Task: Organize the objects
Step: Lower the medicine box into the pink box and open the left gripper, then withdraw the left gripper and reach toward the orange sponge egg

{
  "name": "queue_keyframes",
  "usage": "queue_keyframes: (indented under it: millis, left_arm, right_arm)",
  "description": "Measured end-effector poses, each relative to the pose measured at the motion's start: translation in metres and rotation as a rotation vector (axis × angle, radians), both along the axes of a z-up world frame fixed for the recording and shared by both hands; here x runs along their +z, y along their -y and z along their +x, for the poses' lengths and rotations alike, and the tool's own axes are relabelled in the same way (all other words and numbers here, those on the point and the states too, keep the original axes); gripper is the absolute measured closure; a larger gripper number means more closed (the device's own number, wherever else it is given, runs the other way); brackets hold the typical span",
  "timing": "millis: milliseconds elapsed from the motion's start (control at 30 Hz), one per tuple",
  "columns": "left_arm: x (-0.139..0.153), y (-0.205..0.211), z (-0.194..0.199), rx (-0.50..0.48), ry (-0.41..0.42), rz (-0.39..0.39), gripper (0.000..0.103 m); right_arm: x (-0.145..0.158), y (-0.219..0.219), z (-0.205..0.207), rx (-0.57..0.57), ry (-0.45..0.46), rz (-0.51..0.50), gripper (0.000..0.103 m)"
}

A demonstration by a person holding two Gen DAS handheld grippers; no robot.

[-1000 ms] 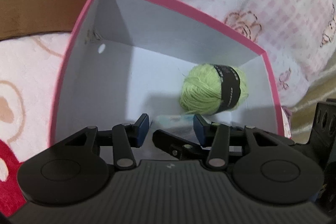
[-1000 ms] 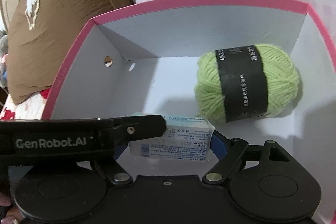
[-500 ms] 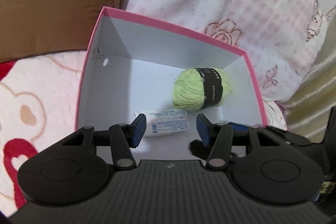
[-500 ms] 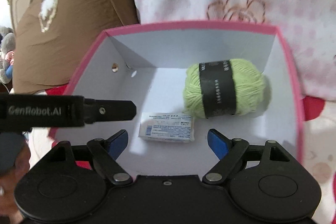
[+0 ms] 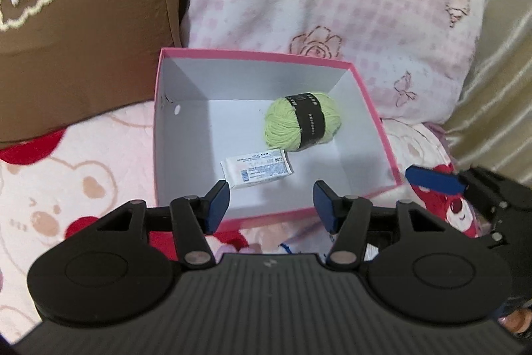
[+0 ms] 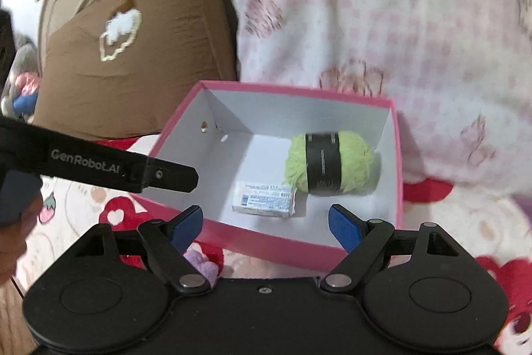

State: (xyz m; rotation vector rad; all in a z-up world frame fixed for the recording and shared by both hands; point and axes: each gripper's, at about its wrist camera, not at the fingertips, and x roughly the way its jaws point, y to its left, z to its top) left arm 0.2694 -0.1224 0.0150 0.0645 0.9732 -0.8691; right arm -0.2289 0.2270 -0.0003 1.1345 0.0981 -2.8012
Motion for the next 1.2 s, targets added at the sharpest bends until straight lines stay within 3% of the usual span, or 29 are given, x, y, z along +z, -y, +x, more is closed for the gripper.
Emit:
queue_keyframes:
  millis: [200,433,733,1200]
  left_arm:
    - [0.030,-0.017,-0.023,-0.059,-0.007,0.000,0.032]
    - [0.048,-0.046,-0.044,-0.083,0.002,-0.003,0.018]
    - [0.057,-0.083,-0.058,-0.110,-0.074,-0.011,0.000]
    - [0.040,-0.123,-0.079,-0.157,-0.153,0.028,0.000]
  right_arm:
    - [0.031,0.013,0.031,0.026,-0.032,0.050,0.015]
    - [0.046,0.034,0.070,0.085,-0.036,0.145,0.007]
    - [0.062,0.028,0.105,0.097,-0.007,0.029,0.007]
    - [0.053,0.039,0.146,0.129,0.088,-0.090,0.007]
